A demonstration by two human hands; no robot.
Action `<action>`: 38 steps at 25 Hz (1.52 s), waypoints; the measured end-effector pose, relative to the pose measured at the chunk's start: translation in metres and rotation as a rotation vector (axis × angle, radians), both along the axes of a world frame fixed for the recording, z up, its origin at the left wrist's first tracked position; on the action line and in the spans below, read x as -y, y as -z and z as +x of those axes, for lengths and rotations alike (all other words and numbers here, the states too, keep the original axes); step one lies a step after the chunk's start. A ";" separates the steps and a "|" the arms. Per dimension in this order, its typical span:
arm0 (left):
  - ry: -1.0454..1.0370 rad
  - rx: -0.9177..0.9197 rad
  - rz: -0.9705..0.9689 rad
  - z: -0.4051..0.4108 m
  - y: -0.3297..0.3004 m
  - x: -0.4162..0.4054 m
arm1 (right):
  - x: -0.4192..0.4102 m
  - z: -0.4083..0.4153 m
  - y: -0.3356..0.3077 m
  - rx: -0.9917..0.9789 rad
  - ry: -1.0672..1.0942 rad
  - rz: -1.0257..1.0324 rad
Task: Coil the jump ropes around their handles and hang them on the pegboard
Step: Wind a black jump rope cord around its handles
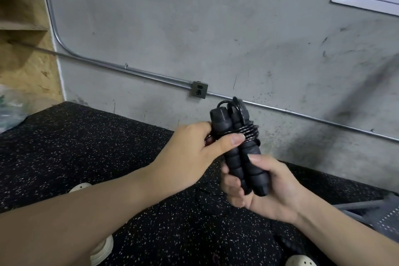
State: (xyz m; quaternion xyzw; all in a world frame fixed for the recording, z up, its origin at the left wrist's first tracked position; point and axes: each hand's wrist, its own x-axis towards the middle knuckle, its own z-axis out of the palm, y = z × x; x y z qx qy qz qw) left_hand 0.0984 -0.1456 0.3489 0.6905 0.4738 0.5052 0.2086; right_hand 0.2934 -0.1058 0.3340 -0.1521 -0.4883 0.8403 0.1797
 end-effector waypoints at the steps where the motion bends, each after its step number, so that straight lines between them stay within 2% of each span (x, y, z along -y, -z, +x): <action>1: 0.031 -0.008 -0.002 0.002 0.000 0.002 | 0.001 0.000 0.000 0.014 -0.011 0.055; 3: 0.000 -0.080 -0.078 0.003 -0.002 0.005 | 0.001 0.000 0.000 0.096 0.058 0.188; 6: -0.203 -0.374 -0.289 0.000 -0.004 0.005 | 0.001 0.002 0.003 0.252 0.282 0.340; 8: -0.245 -0.477 -0.344 -0.002 -0.003 0.006 | 0.002 0.001 0.007 0.305 0.354 0.395; 15: -0.178 -0.389 -0.182 -0.003 -0.002 0.004 | -0.002 0.006 -0.003 0.439 0.479 0.599; 20: -0.143 -0.292 -0.148 0.006 -0.005 0.012 | -0.002 0.005 -0.006 0.456 0.546 0.735; 26: -0.225 -0.247 -0.116 0.023 -0.008 0.014 | 0.009 -0.007 0.004 0.397 0.627 0.922; 29: -0.126 -0.210 -0.113 0.017 -0.008 0.010 | 0.008 -0.002 -0.009 0.424 0.482 0.847; 32: 0.130 -0.032 -0.110 0.010 -0.007 0.006 | 0.013 0.003 -0.022 0.253 0.207 0.433; 34: 0.236 0.046 -0.099 0.006 -0.004 0.003 | 0.017 0.005 -0.027 0.160 0.068 0.240; 36: 0.257 0.051 -0.106 0.003 -0.001 0.001 | 0.016 0.007 -0.030 0.188 0.037 0.229; 38: 0.163 -0.035 -0.158 0.001 -0.002 -0.001 | 0.014 0.008 -0.030 0.256 0.103 0.309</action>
